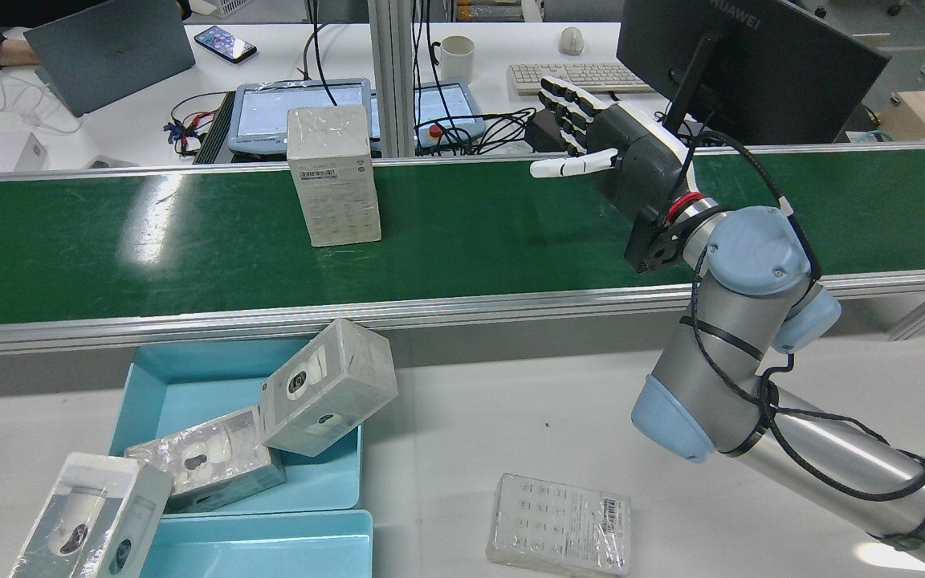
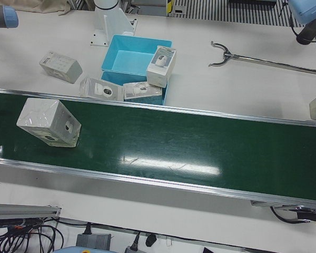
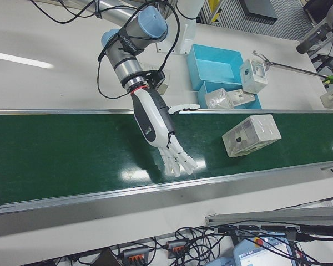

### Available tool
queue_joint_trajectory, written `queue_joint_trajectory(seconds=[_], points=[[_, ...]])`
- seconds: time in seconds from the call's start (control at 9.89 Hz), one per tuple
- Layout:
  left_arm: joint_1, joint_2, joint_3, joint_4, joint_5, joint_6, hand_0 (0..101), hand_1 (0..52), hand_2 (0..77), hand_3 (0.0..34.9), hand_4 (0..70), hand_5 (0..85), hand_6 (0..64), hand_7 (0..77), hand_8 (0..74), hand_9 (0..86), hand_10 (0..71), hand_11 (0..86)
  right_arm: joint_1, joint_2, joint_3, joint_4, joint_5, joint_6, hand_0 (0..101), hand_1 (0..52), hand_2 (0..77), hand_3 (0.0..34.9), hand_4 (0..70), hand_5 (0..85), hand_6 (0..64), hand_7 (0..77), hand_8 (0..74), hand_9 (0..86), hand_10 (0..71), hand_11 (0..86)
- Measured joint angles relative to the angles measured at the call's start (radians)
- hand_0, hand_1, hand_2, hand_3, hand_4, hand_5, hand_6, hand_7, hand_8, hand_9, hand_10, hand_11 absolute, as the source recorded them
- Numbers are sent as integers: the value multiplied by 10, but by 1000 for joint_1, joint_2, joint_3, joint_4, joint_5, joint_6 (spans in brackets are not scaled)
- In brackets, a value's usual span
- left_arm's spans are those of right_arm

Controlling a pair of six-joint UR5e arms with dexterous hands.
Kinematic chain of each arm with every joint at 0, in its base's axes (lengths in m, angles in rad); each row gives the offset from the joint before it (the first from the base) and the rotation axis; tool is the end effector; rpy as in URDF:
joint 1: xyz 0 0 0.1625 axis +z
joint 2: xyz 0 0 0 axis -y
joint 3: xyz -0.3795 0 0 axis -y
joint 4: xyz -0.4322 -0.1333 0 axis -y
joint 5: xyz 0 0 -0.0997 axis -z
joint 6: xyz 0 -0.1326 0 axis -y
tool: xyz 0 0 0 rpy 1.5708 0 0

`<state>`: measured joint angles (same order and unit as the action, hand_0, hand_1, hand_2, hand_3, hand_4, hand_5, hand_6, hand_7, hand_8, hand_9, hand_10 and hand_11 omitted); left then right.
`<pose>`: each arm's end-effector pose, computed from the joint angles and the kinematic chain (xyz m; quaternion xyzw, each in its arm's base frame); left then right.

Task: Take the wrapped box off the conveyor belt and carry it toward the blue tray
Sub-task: 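Lower the right hand toward the belt beside the approaching wrapped white box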

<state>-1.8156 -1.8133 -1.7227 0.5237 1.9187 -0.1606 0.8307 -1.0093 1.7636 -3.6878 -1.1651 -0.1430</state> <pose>-0.2311 -0.5616 0.4798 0.1026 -0.6549 0.7478 0.0371 -0.3059 -0.6102 0.2601 -0.1025 -0.7645 0.6246 0.1222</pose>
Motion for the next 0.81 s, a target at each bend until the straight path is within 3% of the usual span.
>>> queue_joint_trajectory(seconds=[0.81], points=[[0,0,0,0,0,0,0,0,5,0,0,11,0,0,0,0,5,0,-5,10,-5,0,2,-1,471,142,142,97,5,98,0,0,16,11,0,16]])
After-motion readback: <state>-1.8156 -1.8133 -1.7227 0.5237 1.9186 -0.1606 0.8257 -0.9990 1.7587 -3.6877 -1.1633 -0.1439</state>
